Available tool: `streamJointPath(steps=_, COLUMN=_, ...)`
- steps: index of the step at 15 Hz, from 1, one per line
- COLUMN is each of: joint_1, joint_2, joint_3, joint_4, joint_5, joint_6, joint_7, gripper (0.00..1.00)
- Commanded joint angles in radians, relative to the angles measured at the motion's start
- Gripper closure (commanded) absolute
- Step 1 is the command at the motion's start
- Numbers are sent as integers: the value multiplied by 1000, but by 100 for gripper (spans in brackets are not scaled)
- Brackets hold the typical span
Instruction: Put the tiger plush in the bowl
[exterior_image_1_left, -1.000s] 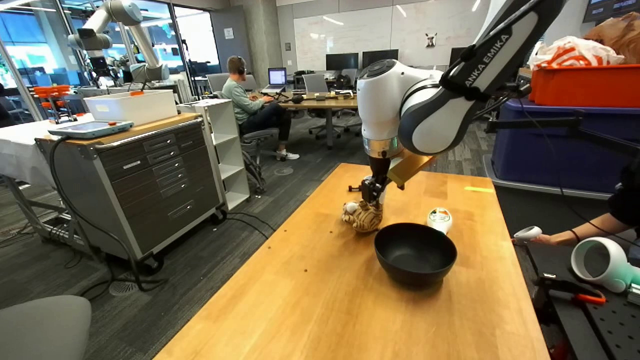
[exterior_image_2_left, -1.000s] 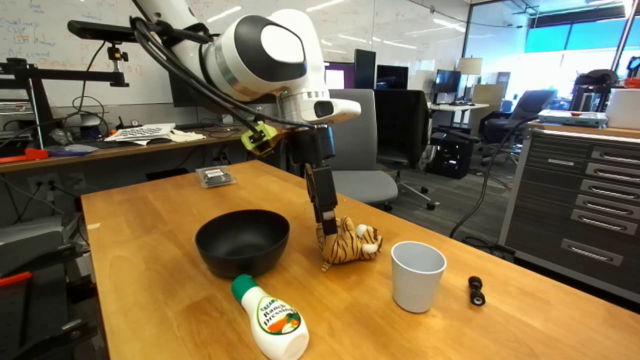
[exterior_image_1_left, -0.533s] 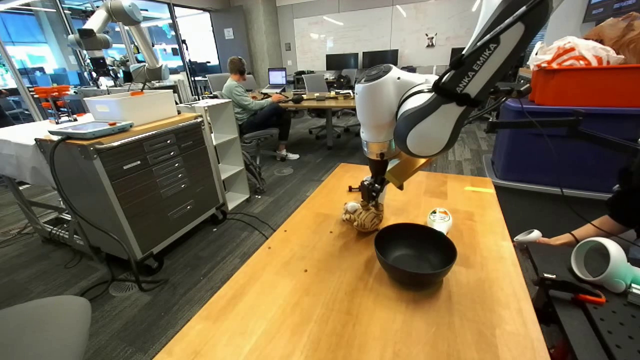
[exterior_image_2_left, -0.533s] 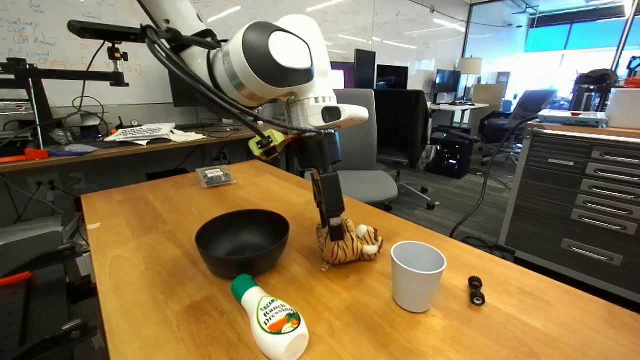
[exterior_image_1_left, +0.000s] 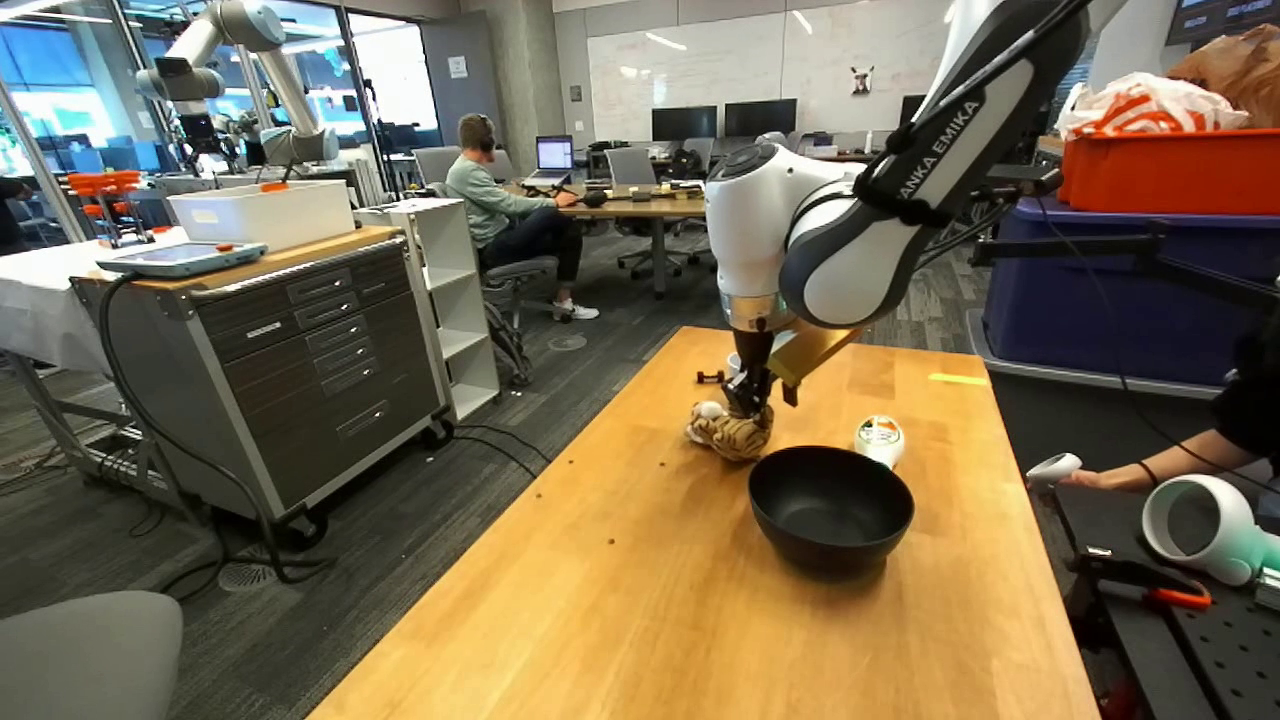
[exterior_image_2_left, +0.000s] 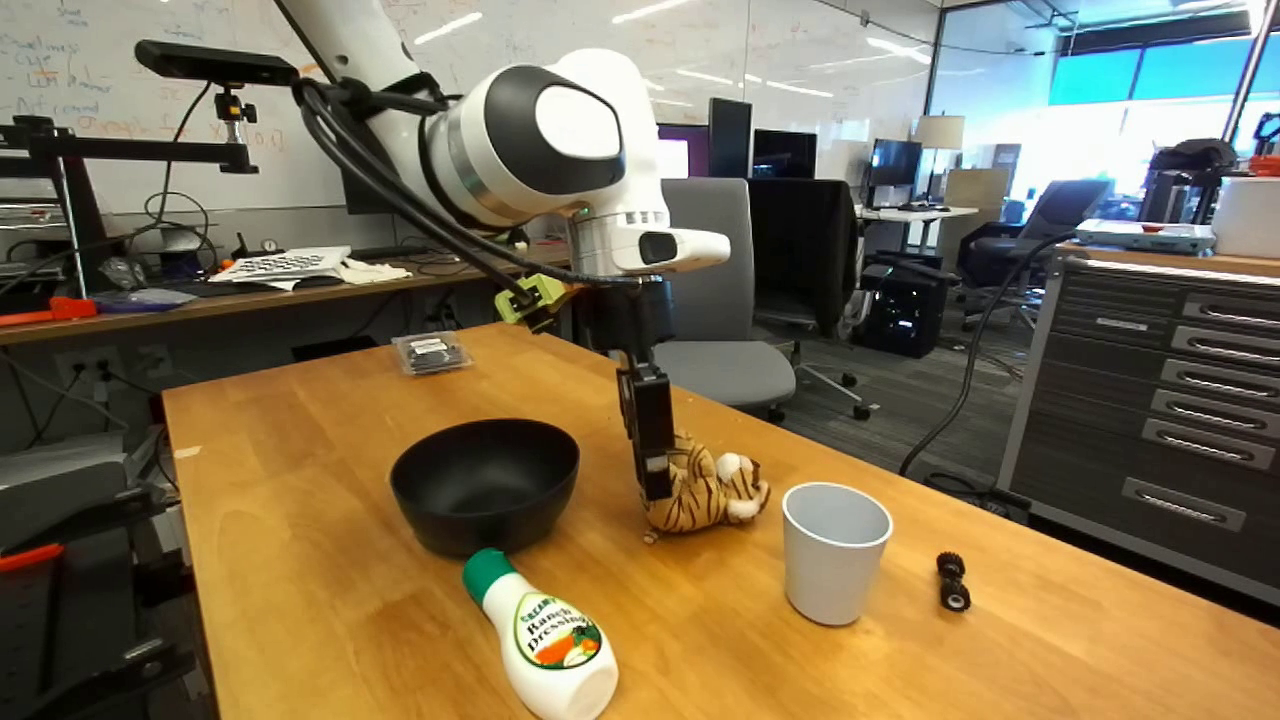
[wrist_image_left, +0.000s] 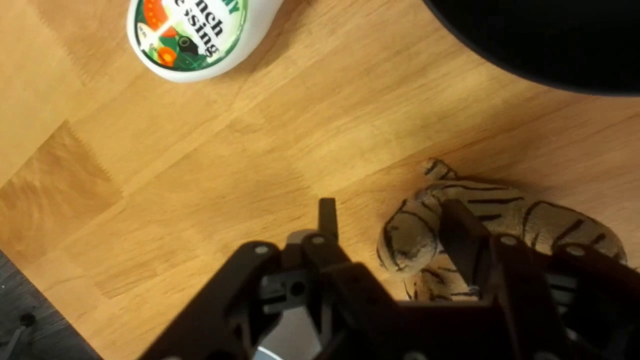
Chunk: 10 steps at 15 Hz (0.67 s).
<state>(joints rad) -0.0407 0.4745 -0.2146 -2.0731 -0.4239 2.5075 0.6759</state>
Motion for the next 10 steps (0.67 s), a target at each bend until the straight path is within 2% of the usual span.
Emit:
streamJointPath(steps=1, joint_1=24, joint_2=8, joint_3=-14, joint_4=30, joint_5=54, joint_6=-22, joint_7=-46, gripper=73)
streamJointPath(steps=4, joint_1=29, joint_2=8, joint_3=-16, joint_4=35, joint_5=67, joint_6=-19, joint_7=-55, gripper=95)
streamJointPath(steps=5, joint_1=30, joint_2=8, joint_3=-17, joint_4=37, joint_5=72, joint_6=-19, joint_7=-57, gripper=100)
streamJointPath(steps=10, joint_1=29, joint_2=0, joint_3=-15, joint_4=44, joint_5=89, joint_6=-20, joint_7=-66, gripper=99)
